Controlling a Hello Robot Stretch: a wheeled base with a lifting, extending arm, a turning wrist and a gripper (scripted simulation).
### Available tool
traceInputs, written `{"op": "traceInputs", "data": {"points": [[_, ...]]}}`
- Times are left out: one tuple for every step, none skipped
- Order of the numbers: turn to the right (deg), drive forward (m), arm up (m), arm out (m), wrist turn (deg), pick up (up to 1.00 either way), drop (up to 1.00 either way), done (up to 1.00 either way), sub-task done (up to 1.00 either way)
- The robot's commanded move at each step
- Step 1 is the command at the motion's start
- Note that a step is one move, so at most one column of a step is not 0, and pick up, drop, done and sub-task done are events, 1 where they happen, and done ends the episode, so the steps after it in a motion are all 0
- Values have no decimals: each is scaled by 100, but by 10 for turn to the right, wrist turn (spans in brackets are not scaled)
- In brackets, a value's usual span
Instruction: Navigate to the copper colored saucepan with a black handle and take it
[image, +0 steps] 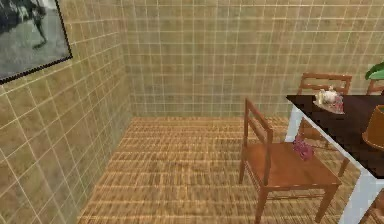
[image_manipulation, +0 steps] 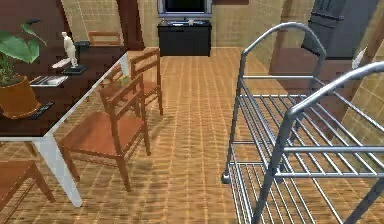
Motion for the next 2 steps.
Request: {"op": "traceInputs", "data": {"points": [[450,0,0,0,0,0,0,0,0],[450,0,0,0,0,0,0,0,0]]}}
